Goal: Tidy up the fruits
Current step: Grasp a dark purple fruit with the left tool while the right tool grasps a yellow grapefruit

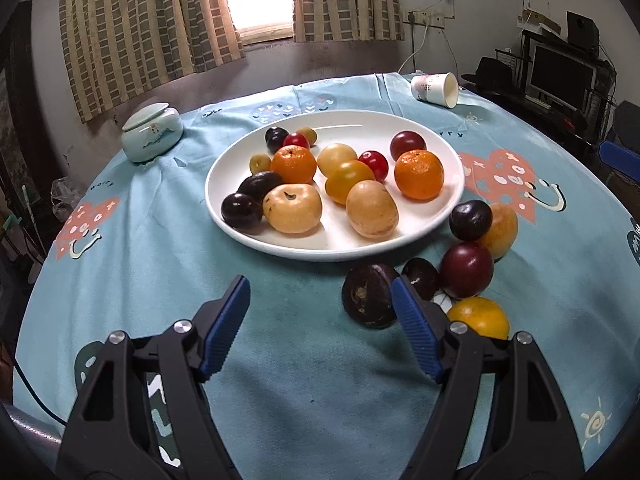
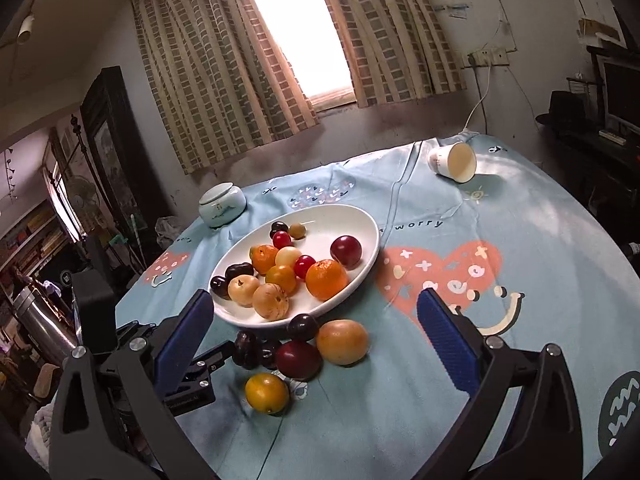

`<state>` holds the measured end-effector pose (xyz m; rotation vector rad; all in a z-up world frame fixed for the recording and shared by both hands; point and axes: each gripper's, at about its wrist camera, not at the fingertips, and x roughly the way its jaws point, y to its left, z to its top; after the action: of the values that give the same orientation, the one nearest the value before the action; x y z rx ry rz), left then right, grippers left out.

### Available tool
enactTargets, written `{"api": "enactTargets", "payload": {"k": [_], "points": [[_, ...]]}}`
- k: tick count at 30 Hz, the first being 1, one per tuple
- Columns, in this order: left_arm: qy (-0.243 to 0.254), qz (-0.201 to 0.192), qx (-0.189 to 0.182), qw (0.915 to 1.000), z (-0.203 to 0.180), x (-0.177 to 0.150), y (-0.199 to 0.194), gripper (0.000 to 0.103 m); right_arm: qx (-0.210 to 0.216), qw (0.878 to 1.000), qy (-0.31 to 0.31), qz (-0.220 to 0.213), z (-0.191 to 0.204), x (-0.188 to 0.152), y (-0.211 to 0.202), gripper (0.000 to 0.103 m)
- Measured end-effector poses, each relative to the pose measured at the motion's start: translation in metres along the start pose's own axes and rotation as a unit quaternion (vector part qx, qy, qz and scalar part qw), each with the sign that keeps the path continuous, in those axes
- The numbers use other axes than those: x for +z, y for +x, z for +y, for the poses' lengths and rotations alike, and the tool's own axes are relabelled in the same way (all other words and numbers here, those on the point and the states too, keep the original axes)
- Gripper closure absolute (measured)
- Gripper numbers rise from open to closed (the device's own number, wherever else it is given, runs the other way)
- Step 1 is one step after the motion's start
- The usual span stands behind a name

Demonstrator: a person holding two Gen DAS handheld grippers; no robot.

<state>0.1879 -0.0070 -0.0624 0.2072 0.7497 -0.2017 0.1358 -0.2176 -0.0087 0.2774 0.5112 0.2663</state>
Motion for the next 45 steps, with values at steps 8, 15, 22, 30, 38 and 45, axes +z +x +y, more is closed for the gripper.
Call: {"api": "enactTargets", "payload": {"k": [8, 15, 22, 30, 38, 45], "points": [[0.009, 0.016, -0.009, 0.9998, -0.007, 0.000, 0.014, 0.024, -0.007, 1.000, -0.008, 0.021, 0.003, -0.005, 0.005, 0.001], [-0.005, 0.036, 0.005, 0.9993, 0.011, -0.001, 0.026, 0.024, -0.005, 0.999, -0.013, 0.030, 0.005, -0.009, 0.008, 0.001], [-0.028, 0.049, -0.005, 0.9984, 0.030, -0.002, 0.031, 0.056, 0.002, 0.998, -0.037, 0.053, 0.017, -0.018, 0.016, 0.001], [-0.039, 0.055, -0.024, 0.9974, 0.035, -0.002, 0.036, 0.058, 0.014, 0.989, -0.097, 0.113, 0.045, -0.046, 0.038, 0.001], [-0.040, 0.043, 0.000, 0.9983, 0.039, 0.000, 0.029, 0.059, 0.030, 0.974, -0.134, 0.177, 0.065, -0.071, 0.060, 0.034], [-0.043, 0.040, -0.002, 0.9983, 0.040, 0.001, 0.027, 0.059, 0.019, 0.972, -0.117, 0.201, 0.060, -0.077, 0.076, 0.048]]}}
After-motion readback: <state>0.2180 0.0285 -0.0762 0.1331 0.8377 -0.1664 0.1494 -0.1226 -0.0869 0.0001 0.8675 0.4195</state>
